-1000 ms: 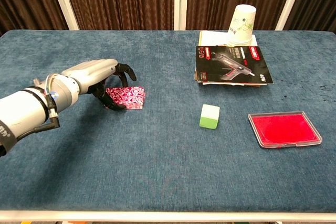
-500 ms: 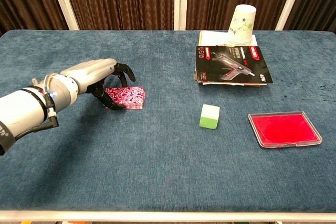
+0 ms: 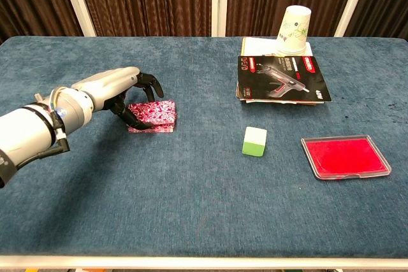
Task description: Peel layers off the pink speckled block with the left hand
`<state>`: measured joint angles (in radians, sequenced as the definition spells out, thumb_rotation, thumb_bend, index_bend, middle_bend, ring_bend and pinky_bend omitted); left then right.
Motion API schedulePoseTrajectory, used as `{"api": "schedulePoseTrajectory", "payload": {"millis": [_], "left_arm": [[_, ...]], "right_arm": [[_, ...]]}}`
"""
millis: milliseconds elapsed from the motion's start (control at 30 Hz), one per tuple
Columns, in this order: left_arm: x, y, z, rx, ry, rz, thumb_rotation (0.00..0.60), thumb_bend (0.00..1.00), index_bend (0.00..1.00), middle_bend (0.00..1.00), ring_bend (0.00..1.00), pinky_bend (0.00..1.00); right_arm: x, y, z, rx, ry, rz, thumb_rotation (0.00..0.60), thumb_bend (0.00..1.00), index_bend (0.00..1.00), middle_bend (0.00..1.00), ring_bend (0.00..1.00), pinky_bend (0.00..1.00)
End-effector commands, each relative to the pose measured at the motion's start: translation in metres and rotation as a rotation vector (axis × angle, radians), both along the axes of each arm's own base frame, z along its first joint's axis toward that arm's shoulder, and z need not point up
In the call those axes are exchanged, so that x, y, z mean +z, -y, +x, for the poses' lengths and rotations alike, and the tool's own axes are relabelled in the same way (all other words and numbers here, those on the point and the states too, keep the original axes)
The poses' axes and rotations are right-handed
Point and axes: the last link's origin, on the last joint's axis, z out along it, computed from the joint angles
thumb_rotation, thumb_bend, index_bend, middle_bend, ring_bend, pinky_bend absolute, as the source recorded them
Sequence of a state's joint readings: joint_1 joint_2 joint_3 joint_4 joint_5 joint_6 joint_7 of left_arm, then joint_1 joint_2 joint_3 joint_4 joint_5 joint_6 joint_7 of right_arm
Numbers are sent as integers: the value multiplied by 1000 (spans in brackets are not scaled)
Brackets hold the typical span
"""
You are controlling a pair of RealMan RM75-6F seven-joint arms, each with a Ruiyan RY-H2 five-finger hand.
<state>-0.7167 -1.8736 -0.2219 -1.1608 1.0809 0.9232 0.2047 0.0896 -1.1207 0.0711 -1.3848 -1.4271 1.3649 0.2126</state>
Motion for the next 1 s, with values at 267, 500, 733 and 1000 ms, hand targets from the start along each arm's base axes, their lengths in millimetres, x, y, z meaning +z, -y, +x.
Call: {"api": "schedulePoseTrajectory", "payload": {"millis": [267,500,733,1000], "left_arm": [[3,-11,5,-1,3,16,600,281,314,406,117,38],[5,-34,20,-3,10,29,600,281,317,406,117,38],[-2,-57,25,10,-13,41,600,284,323,412,117,39],[-13,-64,23,20,-11,46,600,284,323,413,117,39]], "right_arm": [[1,-1,0,-2,-1,-5,600,68,0,0,0,0],[4,-1,-1,-3,1,-13,600,68,0,0,0,0],[7,-1,-1,1,4,-26,600,67,0,0,0,0],[8,-1,-2,-6,6,-30,600,68,0,0,0,0]]}}
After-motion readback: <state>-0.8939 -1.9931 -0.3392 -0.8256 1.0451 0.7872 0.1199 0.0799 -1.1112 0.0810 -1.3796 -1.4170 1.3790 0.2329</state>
